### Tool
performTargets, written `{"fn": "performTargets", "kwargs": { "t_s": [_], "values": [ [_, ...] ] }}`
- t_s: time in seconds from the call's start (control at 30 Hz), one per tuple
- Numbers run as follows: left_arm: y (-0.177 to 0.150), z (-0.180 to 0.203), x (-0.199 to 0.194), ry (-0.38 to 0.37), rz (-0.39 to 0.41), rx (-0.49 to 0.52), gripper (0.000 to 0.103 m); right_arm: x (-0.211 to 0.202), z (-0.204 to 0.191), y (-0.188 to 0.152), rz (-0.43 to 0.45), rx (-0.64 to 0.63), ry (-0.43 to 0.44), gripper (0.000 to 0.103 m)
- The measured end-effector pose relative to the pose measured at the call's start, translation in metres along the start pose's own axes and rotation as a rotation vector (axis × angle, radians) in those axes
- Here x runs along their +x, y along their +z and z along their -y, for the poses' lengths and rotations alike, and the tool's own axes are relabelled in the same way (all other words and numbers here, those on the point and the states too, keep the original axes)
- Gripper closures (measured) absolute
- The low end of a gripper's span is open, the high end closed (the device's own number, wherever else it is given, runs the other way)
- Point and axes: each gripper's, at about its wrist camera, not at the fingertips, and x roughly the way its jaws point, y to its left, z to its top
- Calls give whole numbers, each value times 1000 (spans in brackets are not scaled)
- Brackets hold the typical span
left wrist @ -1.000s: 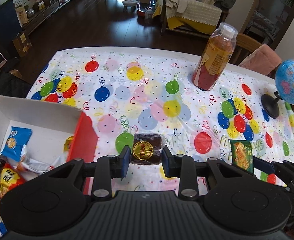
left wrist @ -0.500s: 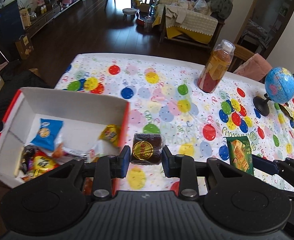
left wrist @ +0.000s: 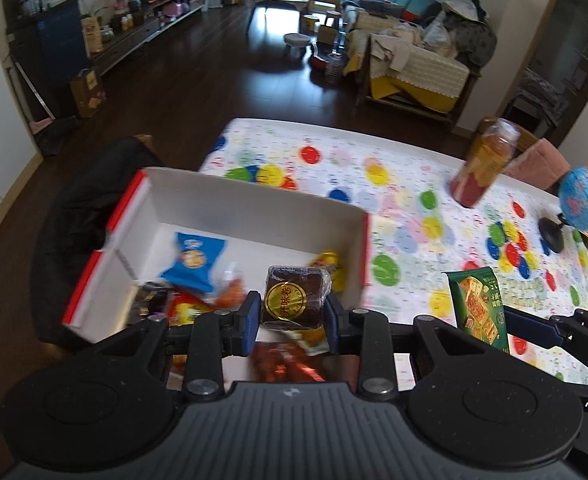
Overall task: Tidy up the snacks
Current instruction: 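Lift and carry the brown cake and green cracker packet into the red box, then open both grippers to drop the cake and cracker packet into the box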
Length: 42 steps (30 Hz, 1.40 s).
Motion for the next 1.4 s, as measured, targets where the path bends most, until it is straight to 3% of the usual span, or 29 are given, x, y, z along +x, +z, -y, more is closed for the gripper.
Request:
{"fn": "performTargets", "kwargs": {
  "t_s": [0.23, 0.6, 0.93, 1.33, 1.4],
  "values": [
    [0, -40, 13, 62, -18, -26, 71, 28, -29, 6, -16, -28, 23, 60],
    [0, -81, 65, 106, -102, -40, 71, 83, -63, 8, -72, -89, 39, 60],
    [-6, -91, 109, 120, -171, -21, 71, 131, -76, 3, -162, -131, 26, 60],
    [-15, -88, 126, 108, -192, -1, 71, 152, -75, -6, -211, -129, 8, 59],
    [-14, -88, 125, 104, -191, -4, 64, 152, -76, -7, -210, -131, 5, 59]
  ]
}}
